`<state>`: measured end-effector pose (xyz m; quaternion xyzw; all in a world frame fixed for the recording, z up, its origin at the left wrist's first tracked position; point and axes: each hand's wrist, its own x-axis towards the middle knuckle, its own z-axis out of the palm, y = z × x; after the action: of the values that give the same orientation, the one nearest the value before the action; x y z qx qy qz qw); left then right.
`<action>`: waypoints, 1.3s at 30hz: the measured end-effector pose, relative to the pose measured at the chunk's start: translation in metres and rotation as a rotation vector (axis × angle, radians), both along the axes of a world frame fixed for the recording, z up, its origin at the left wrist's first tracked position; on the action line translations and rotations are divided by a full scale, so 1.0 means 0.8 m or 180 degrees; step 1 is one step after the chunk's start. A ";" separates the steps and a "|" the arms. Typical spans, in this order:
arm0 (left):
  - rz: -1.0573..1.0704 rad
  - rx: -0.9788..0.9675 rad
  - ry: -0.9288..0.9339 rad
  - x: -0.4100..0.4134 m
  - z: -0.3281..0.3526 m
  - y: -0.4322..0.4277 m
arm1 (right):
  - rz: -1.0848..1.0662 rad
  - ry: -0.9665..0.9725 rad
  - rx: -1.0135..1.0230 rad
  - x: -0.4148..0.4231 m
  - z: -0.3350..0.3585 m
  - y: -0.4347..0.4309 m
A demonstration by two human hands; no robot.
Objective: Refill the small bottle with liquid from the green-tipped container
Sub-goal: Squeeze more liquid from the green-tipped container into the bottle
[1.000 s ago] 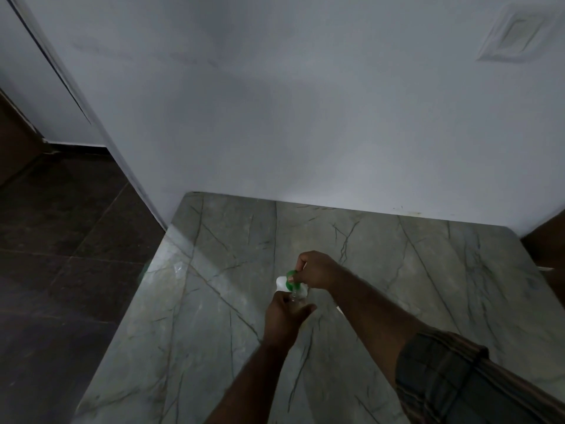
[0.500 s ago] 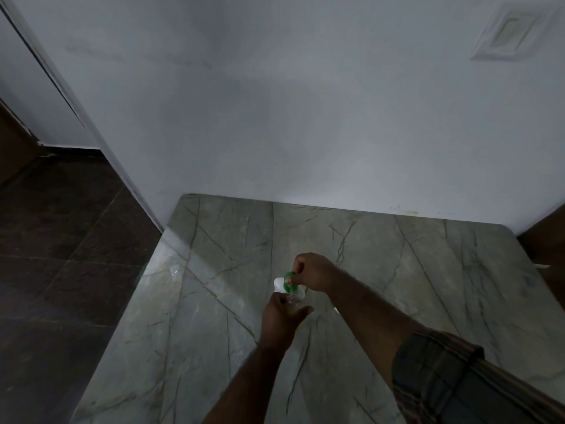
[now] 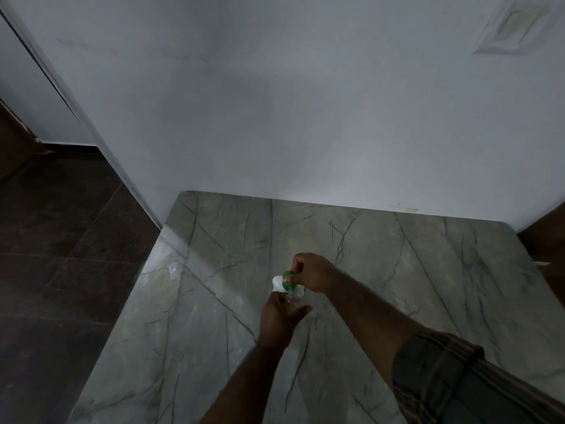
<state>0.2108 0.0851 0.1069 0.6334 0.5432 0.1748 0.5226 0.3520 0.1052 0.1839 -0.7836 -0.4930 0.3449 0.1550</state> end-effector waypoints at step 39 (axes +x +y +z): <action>-0.0076 -0.0065 0.0053 0.001 -0.003 0.004 | 0.0052 -0.0061 0.0200 -0.001 -0.008 -0.008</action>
<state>0.2117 0.0880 0.1045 0.6359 0.5417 0.1577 0.5266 0.3515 0.0992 0.1772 -0.7775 -0.5115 0.3230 0.1720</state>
